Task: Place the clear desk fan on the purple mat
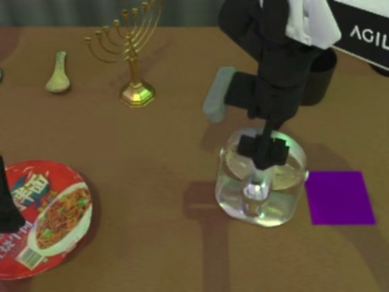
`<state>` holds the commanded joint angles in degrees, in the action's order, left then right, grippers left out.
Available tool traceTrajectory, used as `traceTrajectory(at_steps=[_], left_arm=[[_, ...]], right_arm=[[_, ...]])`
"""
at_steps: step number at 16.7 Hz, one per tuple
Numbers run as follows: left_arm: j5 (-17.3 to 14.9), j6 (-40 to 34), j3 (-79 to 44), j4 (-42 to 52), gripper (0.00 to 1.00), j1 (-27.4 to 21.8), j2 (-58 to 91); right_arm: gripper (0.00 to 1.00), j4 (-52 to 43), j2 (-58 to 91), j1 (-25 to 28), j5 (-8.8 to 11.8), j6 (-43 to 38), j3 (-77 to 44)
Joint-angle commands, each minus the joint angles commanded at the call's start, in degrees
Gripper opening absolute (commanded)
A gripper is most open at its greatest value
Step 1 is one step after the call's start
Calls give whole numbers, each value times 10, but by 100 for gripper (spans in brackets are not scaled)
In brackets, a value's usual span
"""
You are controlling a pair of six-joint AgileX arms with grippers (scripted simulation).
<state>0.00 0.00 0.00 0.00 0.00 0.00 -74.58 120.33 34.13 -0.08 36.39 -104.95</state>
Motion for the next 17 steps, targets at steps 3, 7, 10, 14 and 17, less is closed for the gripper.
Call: traceTrajectory(at_steps=[3,7,10,14,17], left_arm=[[0,0,0,0,100,0,0],[0,0,0,0,100,0,0],[0,0,0,0,100,0,0],[0,0,0,0,100,0,0],[0,0,0,0,100,0,0]], right_arm=[[32,0,0,0,0,0,0],[2,0,0,0,0,0,0],[0,0,0,0,0,0,0],[0,0,0,0,0,0,0],[0,-2,-1,-2,0,-1,-2]])
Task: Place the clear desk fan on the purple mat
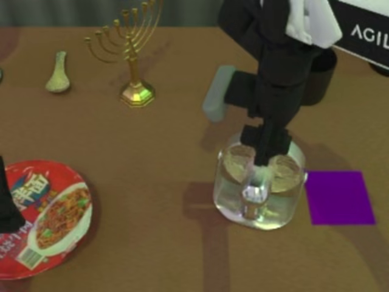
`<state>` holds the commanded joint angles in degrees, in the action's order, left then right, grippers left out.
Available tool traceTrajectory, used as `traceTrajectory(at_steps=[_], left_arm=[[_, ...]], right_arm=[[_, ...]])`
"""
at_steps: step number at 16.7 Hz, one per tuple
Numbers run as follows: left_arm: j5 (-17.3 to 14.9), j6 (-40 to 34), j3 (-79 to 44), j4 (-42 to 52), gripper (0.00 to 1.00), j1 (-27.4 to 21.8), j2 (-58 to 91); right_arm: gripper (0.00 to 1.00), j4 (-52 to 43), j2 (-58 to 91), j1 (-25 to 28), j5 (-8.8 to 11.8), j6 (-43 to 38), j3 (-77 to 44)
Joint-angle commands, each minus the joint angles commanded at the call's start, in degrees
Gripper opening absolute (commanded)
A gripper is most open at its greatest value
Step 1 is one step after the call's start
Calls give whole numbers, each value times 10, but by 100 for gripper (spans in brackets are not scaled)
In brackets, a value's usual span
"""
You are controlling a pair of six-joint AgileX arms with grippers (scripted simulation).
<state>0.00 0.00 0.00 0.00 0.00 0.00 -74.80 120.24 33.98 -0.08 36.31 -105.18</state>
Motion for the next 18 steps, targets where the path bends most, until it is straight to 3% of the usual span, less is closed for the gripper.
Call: traceTrajectory(at_steps=[8,13,18], left_arm=[[0,0,0,0,100,0,0],[0,0,0,0,100,0,0],[0,0,0,0,100,0,0]], right_arm=[[0,-114,10,5,0,1,-124],[0,-116,9,3,0,0,-126],[0,-110,-2,-4,-2,-82,-108]])
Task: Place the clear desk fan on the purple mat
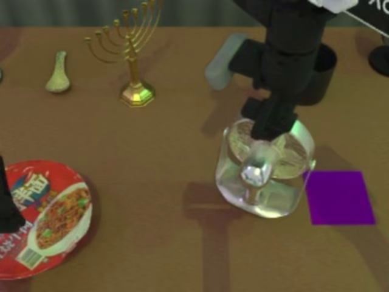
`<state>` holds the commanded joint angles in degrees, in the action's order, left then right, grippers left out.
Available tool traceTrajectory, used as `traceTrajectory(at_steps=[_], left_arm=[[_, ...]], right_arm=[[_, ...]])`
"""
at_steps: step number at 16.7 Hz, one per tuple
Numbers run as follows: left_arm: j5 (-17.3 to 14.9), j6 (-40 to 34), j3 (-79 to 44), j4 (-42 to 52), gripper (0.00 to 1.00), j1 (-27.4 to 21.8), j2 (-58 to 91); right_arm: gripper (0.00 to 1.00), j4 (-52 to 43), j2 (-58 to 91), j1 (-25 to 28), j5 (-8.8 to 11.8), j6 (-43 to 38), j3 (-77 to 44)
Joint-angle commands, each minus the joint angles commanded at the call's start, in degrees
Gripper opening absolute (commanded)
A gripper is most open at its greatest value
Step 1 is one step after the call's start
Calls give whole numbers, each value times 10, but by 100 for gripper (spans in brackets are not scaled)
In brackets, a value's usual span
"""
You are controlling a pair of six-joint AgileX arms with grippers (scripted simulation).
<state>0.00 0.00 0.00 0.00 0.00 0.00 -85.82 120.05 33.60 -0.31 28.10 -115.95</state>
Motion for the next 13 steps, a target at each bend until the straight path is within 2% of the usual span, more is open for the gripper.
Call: traceTrajectory(at_steps=[5,13], left_arm=[[0,0,0,0,100,0,0],[0,0,0,0,100,0,0]], right_arm=[[0,16,-33,-25,-4,-214,41],[0,47,-111,-80,-5,-703,131]])
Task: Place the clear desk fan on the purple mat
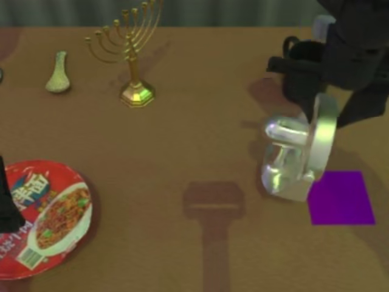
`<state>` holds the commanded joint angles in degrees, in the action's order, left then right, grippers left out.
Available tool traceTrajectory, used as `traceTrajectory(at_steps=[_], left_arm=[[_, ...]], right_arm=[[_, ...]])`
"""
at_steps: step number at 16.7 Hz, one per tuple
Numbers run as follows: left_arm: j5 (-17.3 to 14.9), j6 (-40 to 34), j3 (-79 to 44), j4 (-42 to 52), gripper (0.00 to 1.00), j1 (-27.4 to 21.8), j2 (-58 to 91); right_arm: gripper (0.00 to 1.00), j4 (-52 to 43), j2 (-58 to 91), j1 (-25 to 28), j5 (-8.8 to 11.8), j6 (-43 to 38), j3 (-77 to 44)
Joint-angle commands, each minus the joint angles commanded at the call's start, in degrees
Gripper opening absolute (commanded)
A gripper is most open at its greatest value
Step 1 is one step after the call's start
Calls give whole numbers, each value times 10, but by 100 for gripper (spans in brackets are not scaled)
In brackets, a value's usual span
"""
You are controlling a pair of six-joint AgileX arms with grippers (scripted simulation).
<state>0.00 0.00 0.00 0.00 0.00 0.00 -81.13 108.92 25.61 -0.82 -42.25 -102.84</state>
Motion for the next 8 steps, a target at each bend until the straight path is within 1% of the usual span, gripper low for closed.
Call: traceTrajectory(at_steps=[5,8], left_arm=[[0,0,0,0,100,0,0],[0,0,0,0,100,0,0]], right_arm=[[0,9,-47,-34,4,-311,62],[0,11,-70,-52,7,-469,96]])
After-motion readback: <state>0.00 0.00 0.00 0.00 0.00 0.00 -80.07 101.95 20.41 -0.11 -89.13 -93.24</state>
